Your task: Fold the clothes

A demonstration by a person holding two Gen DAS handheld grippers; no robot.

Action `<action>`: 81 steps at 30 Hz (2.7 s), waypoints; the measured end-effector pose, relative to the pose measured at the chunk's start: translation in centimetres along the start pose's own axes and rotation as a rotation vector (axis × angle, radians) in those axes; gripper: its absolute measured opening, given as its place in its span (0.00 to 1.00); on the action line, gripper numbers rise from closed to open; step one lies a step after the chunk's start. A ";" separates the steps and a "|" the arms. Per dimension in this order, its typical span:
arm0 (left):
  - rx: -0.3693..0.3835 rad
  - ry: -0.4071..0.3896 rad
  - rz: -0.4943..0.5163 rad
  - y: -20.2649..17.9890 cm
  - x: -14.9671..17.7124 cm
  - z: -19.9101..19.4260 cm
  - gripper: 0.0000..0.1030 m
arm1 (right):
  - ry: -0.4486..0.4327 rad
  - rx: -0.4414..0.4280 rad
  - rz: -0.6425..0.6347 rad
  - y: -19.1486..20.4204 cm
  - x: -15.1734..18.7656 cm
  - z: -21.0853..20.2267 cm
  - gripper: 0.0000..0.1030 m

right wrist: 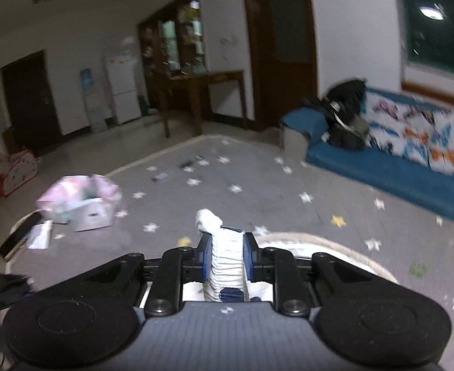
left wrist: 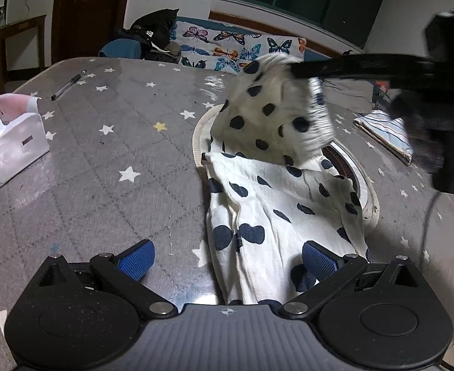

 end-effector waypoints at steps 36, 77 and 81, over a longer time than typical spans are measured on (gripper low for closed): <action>-0.050 0.020 0.076 -0.3 2.8 -1.5 1.00 | 0.158 -0.136 -0.274 12.5 10.4 -11.7 0.36; 0.010 -0.153 0.134 -1.3 0.5 -7.2 1.00 | 0.166 -0.196 -0.316 13.9 12.9 -13.9 0.22; 0.105 -0.171 0.190 -4.1 0.2 -6.1 0.98 | 0.150 -0.119 -0.247 11.5 12.0 -12.5 0.22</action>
Point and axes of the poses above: each gripper's, at about its wrist camera, not at the fingertips, and z roughly the way its jaws point, y to its left, x to its underside, the point moved 7 cm from there along z, roughly the way its jaws point, and after that the axes turned 9 degrees about x, right-handed, at the moved point
